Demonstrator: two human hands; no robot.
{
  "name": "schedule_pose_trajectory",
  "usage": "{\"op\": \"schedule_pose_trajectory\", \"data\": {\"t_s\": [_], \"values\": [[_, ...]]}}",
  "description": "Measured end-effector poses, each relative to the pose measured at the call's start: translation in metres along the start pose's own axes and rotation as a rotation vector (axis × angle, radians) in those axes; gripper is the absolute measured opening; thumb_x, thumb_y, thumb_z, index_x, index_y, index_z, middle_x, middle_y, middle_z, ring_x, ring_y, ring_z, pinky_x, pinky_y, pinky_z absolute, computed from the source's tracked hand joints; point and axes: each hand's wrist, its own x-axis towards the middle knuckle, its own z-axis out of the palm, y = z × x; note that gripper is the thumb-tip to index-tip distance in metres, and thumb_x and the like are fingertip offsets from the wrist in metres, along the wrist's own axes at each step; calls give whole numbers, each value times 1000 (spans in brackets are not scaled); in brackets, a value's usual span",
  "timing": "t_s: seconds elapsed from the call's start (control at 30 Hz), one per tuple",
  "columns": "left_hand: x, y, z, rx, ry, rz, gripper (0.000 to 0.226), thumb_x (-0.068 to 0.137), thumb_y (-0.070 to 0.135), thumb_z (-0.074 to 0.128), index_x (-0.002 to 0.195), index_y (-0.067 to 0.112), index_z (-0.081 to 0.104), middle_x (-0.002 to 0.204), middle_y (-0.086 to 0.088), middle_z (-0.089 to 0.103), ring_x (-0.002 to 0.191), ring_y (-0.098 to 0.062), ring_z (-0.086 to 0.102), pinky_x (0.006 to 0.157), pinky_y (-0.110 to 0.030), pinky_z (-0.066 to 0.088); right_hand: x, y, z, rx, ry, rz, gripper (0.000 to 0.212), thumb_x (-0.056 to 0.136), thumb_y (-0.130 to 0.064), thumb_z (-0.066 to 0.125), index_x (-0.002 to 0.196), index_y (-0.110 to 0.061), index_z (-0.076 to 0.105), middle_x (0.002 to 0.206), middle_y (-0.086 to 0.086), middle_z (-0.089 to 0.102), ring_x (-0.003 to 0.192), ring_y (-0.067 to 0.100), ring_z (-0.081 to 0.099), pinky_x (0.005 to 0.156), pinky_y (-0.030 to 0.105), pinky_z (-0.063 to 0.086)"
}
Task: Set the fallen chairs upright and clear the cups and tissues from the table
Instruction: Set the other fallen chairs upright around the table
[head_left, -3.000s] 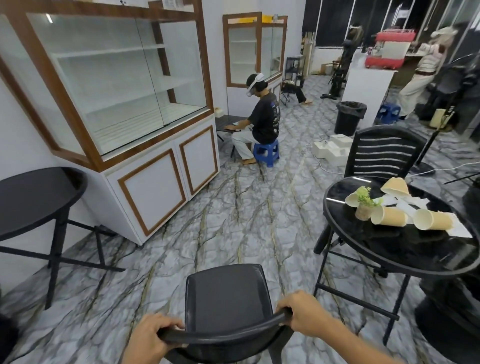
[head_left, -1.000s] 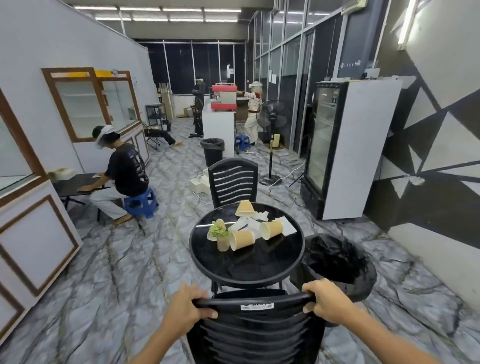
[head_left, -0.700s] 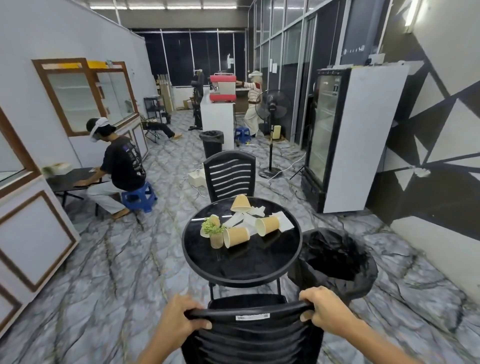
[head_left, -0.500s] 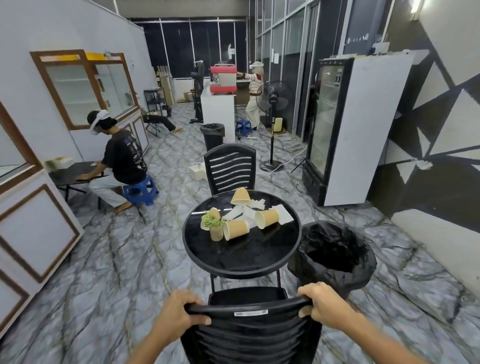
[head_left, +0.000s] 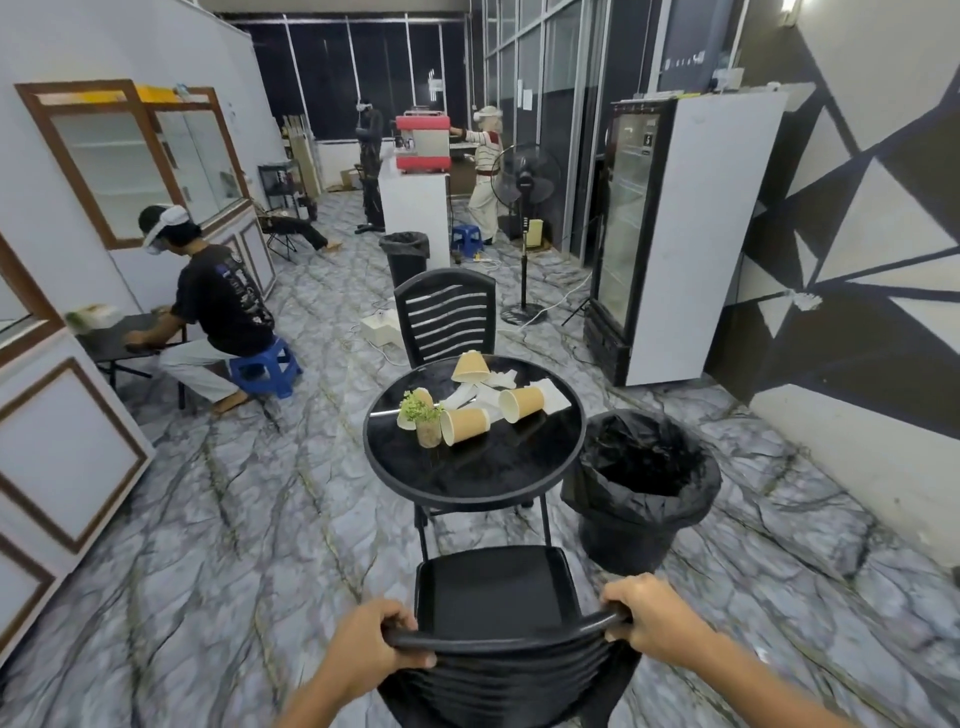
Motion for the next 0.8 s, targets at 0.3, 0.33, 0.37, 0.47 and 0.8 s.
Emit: {"op": "schedule_pose_trajectory", "data": {"t_s": [0.3,0.33,0.37,0.47,0.8], "values": [[-27,-22,19,104,-40,58,52,40,70,89,74,37,66,76,9,71,70,-1,64,60,-15,47,-36,-14,22,-42,-42,43,16,83,-19,66,99,-18,67,101,0,69,92,17,59,76,31,47],[-30,-23,22,119,-54,63,52,42,70,87,74,34,67,76,8,71,71,-2,64,62,-18,48,-41,-15,25,-43,-36,50,17,83,-19,66,100,-18,67,103,-1,69,96,17,60,78,31,47],[-33,-24,24,129,-61,70,53,44,70,87,74,31,68,76,8,71,71,-2,65,65,-22,50,-44,-15,28,-42,-27,56,18,82,-19,65,100,-19,67,103,-2,69,98,17,60,78,30,47],[-39,-22,26,118,-73,64,50,49,65,88,73,27,68,75,5,72,68,-5,65,64,-23,50,-50,-18,33,-34,0,67,16,82,-15,64,97,-18,68,100,-1,70,96,17,61,75,29,45],[-49,-18,26,94,-96,66,40,54,61,85,76,31,70,80,9,71,75,-3,64,67,-20,47,-54,-28,33,-66,0,100,14,81,-11,64,94,-16,67,99,2,68,97,19,59,79,31,49]]}}
